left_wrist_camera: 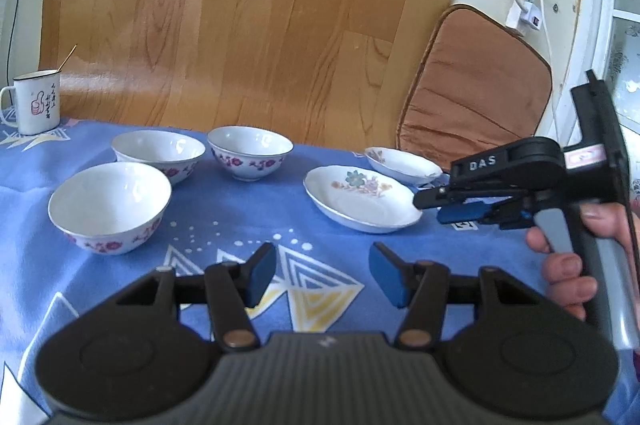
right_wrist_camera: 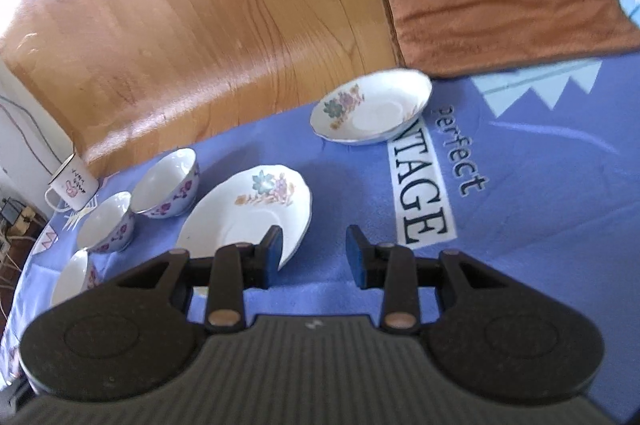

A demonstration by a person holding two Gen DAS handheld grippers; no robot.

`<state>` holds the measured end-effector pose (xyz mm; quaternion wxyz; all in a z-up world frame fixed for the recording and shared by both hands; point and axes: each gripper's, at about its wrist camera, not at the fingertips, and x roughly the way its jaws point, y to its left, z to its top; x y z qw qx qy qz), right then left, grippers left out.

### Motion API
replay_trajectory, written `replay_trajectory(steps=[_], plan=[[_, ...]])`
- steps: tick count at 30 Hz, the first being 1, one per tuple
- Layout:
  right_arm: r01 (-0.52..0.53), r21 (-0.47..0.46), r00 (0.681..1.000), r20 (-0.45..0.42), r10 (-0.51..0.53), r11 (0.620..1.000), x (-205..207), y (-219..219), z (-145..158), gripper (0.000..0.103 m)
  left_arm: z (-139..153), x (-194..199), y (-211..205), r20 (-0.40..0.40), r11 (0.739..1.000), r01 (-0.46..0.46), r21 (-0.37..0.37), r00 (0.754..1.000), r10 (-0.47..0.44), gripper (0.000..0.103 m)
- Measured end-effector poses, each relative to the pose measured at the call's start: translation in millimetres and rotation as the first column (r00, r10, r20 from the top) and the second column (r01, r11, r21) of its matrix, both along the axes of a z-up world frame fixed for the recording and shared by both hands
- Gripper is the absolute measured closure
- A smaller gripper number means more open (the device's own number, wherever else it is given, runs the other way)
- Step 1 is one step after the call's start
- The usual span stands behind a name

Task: Organize plates and bowls
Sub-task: 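Move the right gripper to the second flowered plate among the bowls, then close the right gripper on the rim of the second flowered plate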

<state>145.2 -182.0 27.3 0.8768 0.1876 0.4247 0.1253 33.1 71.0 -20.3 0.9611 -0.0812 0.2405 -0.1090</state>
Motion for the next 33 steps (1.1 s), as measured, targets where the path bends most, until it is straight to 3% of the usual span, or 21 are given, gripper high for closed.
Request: replay_trajectory(steps=[6,19,22,24,29,33], plan=[[0.010,0.032,0.999,-0.045,-0.009,0.999,11,3,-6,0.065,-1,3,1,-0.021,0.999,-0.049,0.011,0.999,0.049,0.050],[0.007,-0.019,1.000,0.000,-0.007,1.000,12,14,-8,0.065,-3,5,7,-0.037,0.990,-0.142,0.016,0.989,0.143,0.050],[0.005,-0.037,1.000,0.008,-0.004,0.999,11,17,-8,0.075,-3,6,10,-0.042,0.988,-0.157,0.006,0.987,0.157,0.050],[-0.010,-0.045,1.000,0.009,0.010,0.999,11,18,-8,0.088,-4,7,11,-0.045,0.987,-0.160,0.000,0.986,0.160,0.050],[-0.018,-0.055,1.000,0.014,0.019,0.998,7,21,-5,0.088,-5,8,17,-0.050,0.986,-0.167,-0.022,0.985,0.166,0.050],[-0.026,0.022,0.999,-0.022,0.027,0.999,-1,12,-1,0.088,-5,10,20,-0.062,0.985,-0.167,-0.041,0.984,0.165,0.050]])
